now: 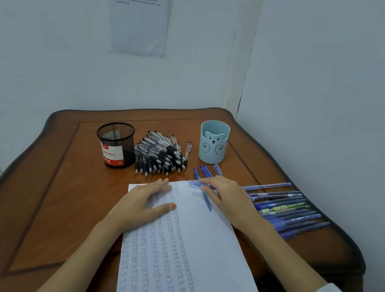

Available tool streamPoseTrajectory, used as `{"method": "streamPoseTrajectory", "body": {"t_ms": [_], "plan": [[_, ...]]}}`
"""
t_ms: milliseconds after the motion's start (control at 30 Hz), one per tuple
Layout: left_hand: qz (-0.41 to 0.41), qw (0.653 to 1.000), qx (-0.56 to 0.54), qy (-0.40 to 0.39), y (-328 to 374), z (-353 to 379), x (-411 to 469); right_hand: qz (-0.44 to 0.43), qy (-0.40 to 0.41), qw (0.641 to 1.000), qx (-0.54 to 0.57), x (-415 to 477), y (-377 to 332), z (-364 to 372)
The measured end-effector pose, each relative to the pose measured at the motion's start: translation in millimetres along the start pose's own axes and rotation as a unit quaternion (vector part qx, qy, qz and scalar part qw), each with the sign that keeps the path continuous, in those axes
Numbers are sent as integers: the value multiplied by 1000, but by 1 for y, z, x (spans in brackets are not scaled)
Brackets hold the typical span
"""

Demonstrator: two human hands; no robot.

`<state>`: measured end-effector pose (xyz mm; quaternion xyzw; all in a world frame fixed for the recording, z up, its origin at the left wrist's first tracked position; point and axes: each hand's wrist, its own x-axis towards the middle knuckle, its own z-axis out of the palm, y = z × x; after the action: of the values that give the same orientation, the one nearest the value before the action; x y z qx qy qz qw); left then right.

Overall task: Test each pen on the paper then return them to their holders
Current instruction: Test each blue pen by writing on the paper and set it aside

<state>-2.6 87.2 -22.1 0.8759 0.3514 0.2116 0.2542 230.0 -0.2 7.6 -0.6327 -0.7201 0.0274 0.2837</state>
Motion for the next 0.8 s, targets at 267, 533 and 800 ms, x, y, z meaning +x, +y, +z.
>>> {"method": "streamPoseTrajectory", "body": {"t_ms": [267,533,800], "plan": [[61,995,7,73,3,-1,-4,-19,37,999,2,8,-22,26],[63,993,-1,99,-1,-1,-2,-19,26,999,5,11,-31,41],[65,993,-6,99,-4,1,-2,13,13,1000,-17,9,-39,37]]}}
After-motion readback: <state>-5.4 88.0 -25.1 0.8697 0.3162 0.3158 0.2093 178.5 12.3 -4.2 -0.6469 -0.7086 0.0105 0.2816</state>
